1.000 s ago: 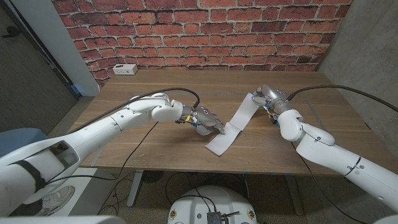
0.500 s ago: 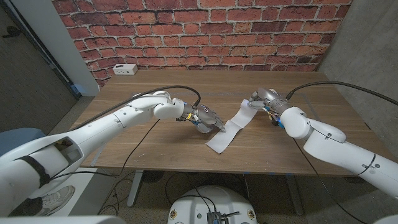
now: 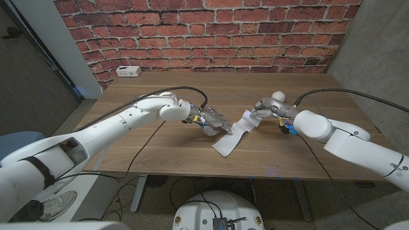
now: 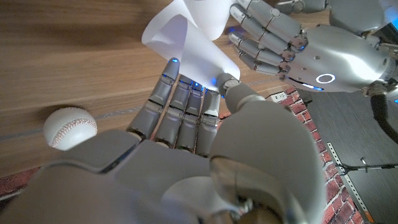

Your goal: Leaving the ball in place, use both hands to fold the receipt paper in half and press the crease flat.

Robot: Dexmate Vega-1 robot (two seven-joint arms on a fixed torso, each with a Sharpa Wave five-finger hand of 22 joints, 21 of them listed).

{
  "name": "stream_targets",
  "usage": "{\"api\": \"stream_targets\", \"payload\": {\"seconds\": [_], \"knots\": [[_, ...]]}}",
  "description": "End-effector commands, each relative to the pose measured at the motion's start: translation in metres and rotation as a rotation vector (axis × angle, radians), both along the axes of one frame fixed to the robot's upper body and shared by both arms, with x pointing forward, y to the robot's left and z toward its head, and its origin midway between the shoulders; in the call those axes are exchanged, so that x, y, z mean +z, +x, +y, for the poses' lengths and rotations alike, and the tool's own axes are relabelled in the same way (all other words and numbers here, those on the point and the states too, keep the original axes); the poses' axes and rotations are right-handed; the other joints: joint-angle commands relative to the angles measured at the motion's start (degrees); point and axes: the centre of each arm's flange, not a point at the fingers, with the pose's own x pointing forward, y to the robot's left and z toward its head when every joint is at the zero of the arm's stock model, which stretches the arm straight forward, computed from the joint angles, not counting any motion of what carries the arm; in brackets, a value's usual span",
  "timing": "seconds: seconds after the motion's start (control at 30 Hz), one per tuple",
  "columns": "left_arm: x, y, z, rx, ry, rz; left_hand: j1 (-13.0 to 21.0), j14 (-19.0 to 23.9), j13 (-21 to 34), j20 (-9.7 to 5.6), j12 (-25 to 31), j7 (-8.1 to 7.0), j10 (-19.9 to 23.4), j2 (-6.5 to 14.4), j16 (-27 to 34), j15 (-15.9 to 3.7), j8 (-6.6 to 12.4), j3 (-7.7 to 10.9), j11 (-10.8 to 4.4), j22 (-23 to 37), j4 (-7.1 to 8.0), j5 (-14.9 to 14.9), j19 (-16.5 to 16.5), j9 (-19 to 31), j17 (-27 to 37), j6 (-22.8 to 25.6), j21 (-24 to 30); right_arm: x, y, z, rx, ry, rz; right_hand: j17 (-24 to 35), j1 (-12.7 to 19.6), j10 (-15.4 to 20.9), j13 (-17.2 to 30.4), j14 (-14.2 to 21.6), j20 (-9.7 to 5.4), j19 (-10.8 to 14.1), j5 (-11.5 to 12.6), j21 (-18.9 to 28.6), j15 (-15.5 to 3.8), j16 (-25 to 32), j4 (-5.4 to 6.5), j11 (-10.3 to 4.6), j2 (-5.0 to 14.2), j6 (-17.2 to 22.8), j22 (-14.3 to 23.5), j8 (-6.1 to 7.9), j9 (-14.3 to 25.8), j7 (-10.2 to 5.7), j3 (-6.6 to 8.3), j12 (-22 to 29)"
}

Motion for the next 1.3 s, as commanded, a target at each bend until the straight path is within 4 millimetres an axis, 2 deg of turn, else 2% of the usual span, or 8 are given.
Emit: {"api": "stream_targets", "payload": {"seconds": [0.03,0.33,0.97,1.07,1.13,1.17,1.2,1.3], "knots": [[-0.002,-0.003,-0.004,-0.002,0.006,0.002,0.81,0.22,0.08,0.29,-0.11,-0.02,-0.27,0.0,0.26,-2.16,0.57,-0.14,-0.17,0.22,0.18,-0.05,-0.02,0.72,0.19,0.59,0.37,-0.006,0.0,-0.004,0.199,0.155,0.107,-0.16,0.37,-0.05,0.5,2.91,-0.47,1.6,0.55,1.01,-1.09,0.1,0.33,-0.38,0.47,-0.82,0.14,0.29,0.26,0.03,0.18,0.36],[-0.001,-0.006,-0.006,0.0,0.004,-0.008,0.99,0.18,0.09,0.31,-0.08,-0.12,-0.33,-0.01,0.26,-2.14,0.61,-0.3,-0.11,0.25,0.4,-0.08,-0.09,0.72,0.24,0.46,0.48,-0.014,0.006,-0.003,0.303,0.259,0.164,-1.03,0.16,-1.67,1.11,8.43,-1.91,5.88,0.79,3.82,-3.07,0.33,0.68,0.29,0.91,-2.5,0.24,0.7,0.52,0.17,0.27,-0.07],[-0.002,-0.011,-0.011,0.013,-0.001,-0.017,1.34,0.09,0.12,0.36,0.0,-0.35,-0.47,0.01,0.28,-2.3,0.6,-0.64,0.16,0.3,0.98,-0.14,-0.34,0.76,0.32,-0.1,0.69,-0.021,0.012,-0.006,0.374,0.306,0.244,-2.19,-0.02,-2.65,0.61,13.15,-3.98,8.8,1.11,6.5,-5.75,-0.26,0.99,0.99,1.4,-3.84,0.25,1.31,0.65,0.19,0.52,-1.1],[0.004,-0.014,-0.011,0.01,-0.029,-0.035,1.52,0.06,0.21,0.32,0.02,-0.24,-0.96,-0.05,0.34,-2.28,0.48,-1.13,3.36,0.33,1.72,-0.19,-0.54,0.79,0.41,-1.17,0.92,-0.021,0.01,-0.007,0.318,0.256,0.221,-2.22,0.01,-2.82,0.56,12.97,-3.95,8.66,1.14,6.64,-5.56,-0.51,0.95,0.9,1.4,-3.83,0.25,1.38,0.56,0.21,0.5,-1.24],[0.008,-0.016,-0.01,0.011,-0.049,-0.046,0.58,0.06,0.32,0.27,0.34,0.11,-0.59,-0.95,0.41,-2.01,0.61,-2.78,4.84,0.3,2.83,-0.48,-0.57,0.84,0.45,-1.53,1.1,-0.022,0.009,-0.007,0.294,0.234,0.213,-2.22,0.01,-2.82,0.54,12.87,-3.82,8.59,1.14,6.68,-5.41,-0.61,0.91,0.92,1.33,-3.85,0.24,1.4,0.53,0.17,0.45,-1.27],[0.01,-0.017,-0.009,0.013,-0.055,-0.059,0.21,0.16,0.35,0.15,0.41,0.18,-0.5,-1.14,0.46,-1.78,0.68,-3.33,4.83,0.28,3.14,-0.54,-0.58,0.86,0.46,-1.46,1.14,-0.022,0.009,-0.007,0.283,0.219,0.209,-2.22,0.0,-2.81,0.52,12.86,-3.75,8.5,1.14,6.7,-5.22,-0.65,0.92,0.92,1.33,-3.81,0.24,1.43,0.5,0.17,0.43,-1.28],[0.012,-0.017,-0.009,0.013,-0.062,-0.073,-1.41,0.37,0.37,-0.13,0.55,-0.09,-0.3,-2.41,0.49,-1.97,0.9,-5.7,4.71,0.17,3.9,-0.74,-0.57,0.87,0.34,-1.17,1.23,-0.022,0.008,-0.006,0.276,0.21,0.208,-2.2,-0.02,-2.83,0.51,12.88,-3.63,8.45,1.14,6.74,-5.17,-0.67,0.92,0.84,1.32,-3.84,0.24,1.44,0.48,0.13,0.39,-1.32],[0.014,-0.019,-0.007,0.017,-0.074,-0.096,-3.23,0.83,0.32,-0.6,0.68,-0.36,0.04,-3.92,0.39,-2.07,1.09,-8.58,4.69,-0.02,3.83,-0.72,-0.38,0.85,-0.03,-0.67,1.32,-0.023,0.007,-0.005,0.261,0.192,0.201,-2.15,0.01,-2.65,0.45,12.82,-3.52,8.32,1.14,6.89,-4.99,-0.81,0.88,0.87,1.31,-3.81,0.23,1.51,0.38,0.2,0.29,-1.32]]}}
